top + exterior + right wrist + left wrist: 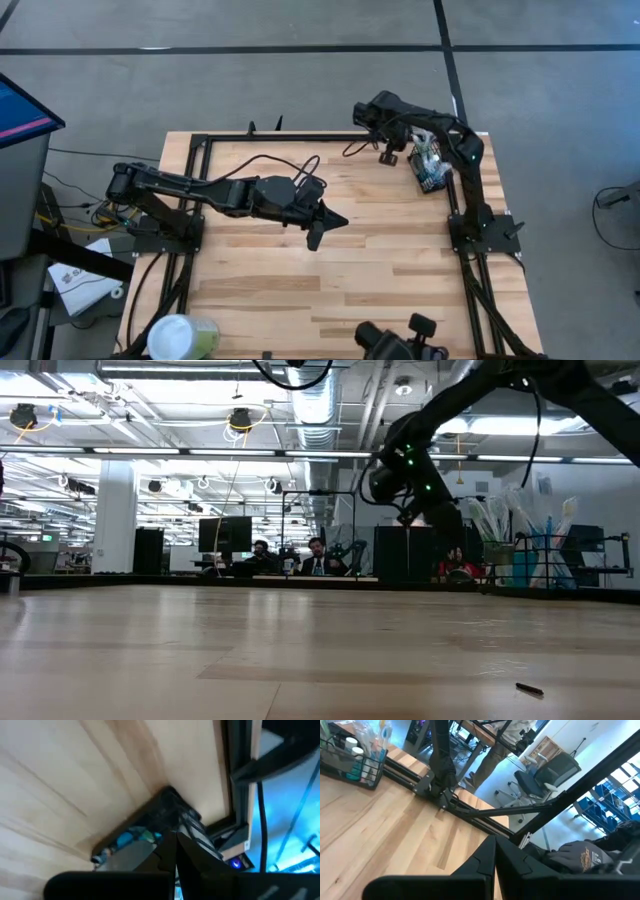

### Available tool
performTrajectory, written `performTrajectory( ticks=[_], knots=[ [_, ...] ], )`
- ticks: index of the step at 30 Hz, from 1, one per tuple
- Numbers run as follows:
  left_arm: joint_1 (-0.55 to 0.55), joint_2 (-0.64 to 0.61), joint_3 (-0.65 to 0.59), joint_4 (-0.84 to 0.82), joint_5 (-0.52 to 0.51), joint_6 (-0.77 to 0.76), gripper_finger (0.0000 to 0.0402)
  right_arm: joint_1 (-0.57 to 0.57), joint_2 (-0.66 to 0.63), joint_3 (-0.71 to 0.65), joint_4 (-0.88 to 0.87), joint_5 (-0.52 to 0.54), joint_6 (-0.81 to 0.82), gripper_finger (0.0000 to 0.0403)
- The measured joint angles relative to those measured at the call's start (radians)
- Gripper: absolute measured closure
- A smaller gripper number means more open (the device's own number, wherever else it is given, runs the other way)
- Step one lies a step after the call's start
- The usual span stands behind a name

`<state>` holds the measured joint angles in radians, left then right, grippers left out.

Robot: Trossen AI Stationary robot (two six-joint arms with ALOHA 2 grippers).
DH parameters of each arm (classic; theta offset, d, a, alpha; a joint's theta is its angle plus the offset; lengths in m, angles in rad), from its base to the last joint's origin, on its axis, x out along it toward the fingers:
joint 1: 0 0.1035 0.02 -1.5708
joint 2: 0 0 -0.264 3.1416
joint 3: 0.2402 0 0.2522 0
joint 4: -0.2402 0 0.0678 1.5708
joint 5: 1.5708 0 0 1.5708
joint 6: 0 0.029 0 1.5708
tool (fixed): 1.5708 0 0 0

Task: Pick & Place toothbrushing station
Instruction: Adjust the wire organizer

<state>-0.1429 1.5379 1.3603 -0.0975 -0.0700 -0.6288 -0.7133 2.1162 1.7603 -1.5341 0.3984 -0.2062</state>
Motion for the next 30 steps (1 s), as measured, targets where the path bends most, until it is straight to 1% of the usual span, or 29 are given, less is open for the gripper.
performTrajectory(
  ticks=[2,7,15,19,23,30],
  knots=[
    [0.000,0.000,0.000,0.000,0.000,0.001,0.0401,-0.012,0.000,-0.023,-0.001,0.027,0.000,0.0403],
    [0.000,0.000,0.000,0.000,0.000,0.012,0.0401,-0.023,0.000,-0.059,0.001,0.053,-0.003,0.0403],
    [0.000,0.000,-0.001,0.000,0.000,0.019,0.0401,-0.023,0.000,-0.109,0.068,0.061,-0.014,0.0403],
    [0.000,0.000,-0.001,0.000,0.000,0.019,0.0401,-0.025,0.000,-0.144,0.091,0.104,-0.038,0.0403],
    [0.000,0.000,-0.001,0.000,0.000,0.019,0.0401,-0.042,0.000,-0.173,0.102,0.104,-0.040,0.0403],
    [0.012,0.000,-0.001,0.000,0.000,0.021,0.0401,-0.065,0.000,-0.179,0.099,0.129,-0.029,0.0403]
  ],
)
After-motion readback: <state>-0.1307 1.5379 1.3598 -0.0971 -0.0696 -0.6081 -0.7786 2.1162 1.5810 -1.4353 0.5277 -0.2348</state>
